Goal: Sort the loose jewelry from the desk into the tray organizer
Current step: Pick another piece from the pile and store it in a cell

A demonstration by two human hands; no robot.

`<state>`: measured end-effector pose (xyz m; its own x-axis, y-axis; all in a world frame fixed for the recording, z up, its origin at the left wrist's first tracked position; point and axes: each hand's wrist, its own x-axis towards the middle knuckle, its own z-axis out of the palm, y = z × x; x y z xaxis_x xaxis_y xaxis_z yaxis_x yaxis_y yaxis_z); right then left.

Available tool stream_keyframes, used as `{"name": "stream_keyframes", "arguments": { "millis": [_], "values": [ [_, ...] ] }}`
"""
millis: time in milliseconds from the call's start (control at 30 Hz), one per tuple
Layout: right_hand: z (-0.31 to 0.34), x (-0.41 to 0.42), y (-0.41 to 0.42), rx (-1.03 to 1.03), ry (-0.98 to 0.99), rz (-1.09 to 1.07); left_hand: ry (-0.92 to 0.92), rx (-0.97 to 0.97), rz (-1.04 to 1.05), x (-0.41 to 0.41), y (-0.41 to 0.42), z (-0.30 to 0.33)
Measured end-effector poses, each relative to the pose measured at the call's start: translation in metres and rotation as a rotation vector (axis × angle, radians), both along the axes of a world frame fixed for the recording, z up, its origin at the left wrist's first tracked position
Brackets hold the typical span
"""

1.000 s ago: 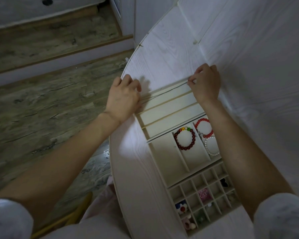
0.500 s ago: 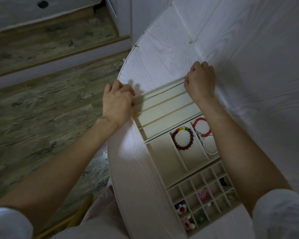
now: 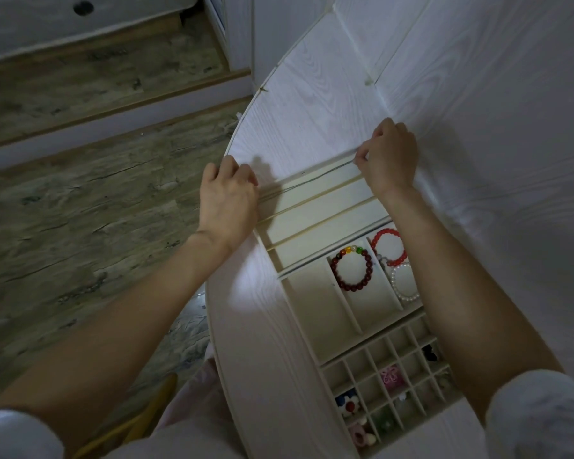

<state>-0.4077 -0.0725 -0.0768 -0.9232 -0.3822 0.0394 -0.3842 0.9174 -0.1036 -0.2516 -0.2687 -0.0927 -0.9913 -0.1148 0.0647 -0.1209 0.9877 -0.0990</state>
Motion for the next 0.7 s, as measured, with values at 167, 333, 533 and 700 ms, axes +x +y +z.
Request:
{"name": "stream_keyframes", "arguments": {
  "millis": [167, 333, 533, 700],
  "values": [
    [-0.002, 0.005, -0.005, -0.018, 0.04, -0.021, -0.013, 0.046, 0.043, 0.0, 0.0, -0.004],
    [-0.012, 0.0, -0.002, -0.131, -0.013, -0.097, 0.021, 0.205, 0.047, 0.006, -0.002, -0.003],
    [0.001, 0.007, 0.011, -0.415, -0.141, -0.231, 0.159, 0.411, -0.021, 0.023, -0.011, 0.0],
    [0.032, 0.063, 0.041, -0.622, -0.191, -0.277, 0.239, 0.634, -0.19, 0.072, 0.005, 0.014]
  ]
}}
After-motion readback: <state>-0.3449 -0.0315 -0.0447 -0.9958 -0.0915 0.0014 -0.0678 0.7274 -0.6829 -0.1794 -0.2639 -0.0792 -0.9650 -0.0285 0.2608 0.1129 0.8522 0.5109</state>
